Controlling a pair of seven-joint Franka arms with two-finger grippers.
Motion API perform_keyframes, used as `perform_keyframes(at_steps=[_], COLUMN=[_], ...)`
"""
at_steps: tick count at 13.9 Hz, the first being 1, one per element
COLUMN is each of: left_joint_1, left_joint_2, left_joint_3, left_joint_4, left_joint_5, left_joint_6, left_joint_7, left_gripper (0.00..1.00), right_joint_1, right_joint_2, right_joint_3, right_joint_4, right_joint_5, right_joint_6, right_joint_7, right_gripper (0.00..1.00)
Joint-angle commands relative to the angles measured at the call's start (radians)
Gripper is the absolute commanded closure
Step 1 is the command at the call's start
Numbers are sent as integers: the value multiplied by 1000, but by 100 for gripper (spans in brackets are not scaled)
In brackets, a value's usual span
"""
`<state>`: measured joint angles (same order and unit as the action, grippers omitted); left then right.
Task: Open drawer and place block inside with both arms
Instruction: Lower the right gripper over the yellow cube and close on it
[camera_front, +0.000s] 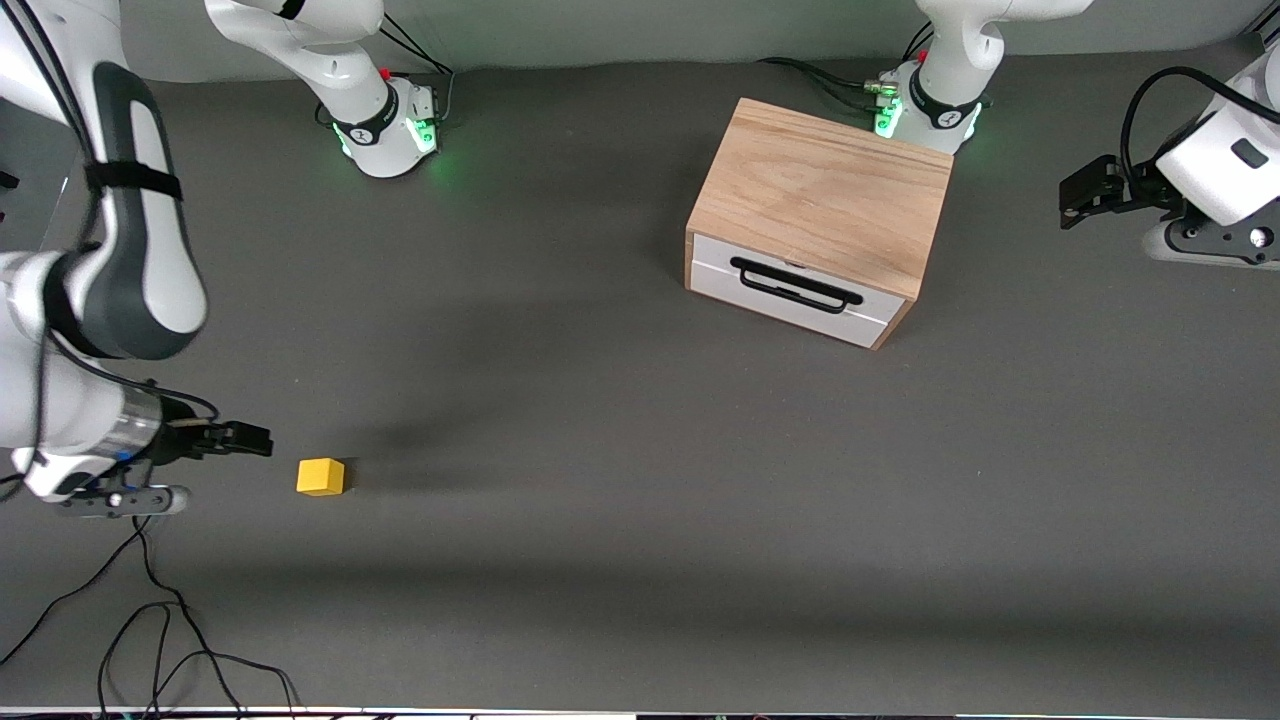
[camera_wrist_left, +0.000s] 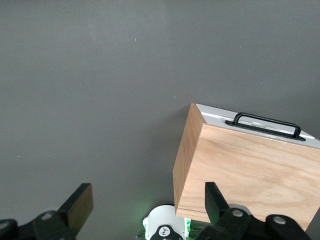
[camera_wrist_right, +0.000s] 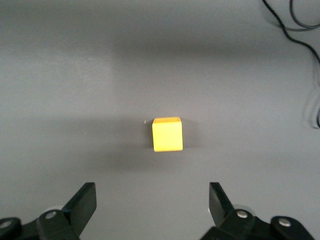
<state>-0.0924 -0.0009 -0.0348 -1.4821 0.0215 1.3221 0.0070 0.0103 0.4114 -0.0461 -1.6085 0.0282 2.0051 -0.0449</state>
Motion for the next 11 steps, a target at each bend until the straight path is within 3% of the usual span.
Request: perform_keyframes(at_steps=[1, 5, 11], left_joint_1=[3, 3, 3], left_joint_2=[-19, -19, -19], left_joint_3=[-1, 0, 0], left_joint_4=[-10, -10, -12], left_joint_5=[-3, -3, -2], left_joint_6=[-15, -17, -17], left_joint_7=[1, 1, 1], left_gripper=[0, 0, 0], right_joint_1=[0, 0, -1], right_joint_2=[0, 101, 188], right_joint_3=[-5, -5, -5], right_joint_4=[-134, -205, -194], right_joint_5=[21, 21, 21], right_joint_6=[160, 352, 452], right_joint_7=[-6, -7, -6], right_gripper=[0, 0, 0])
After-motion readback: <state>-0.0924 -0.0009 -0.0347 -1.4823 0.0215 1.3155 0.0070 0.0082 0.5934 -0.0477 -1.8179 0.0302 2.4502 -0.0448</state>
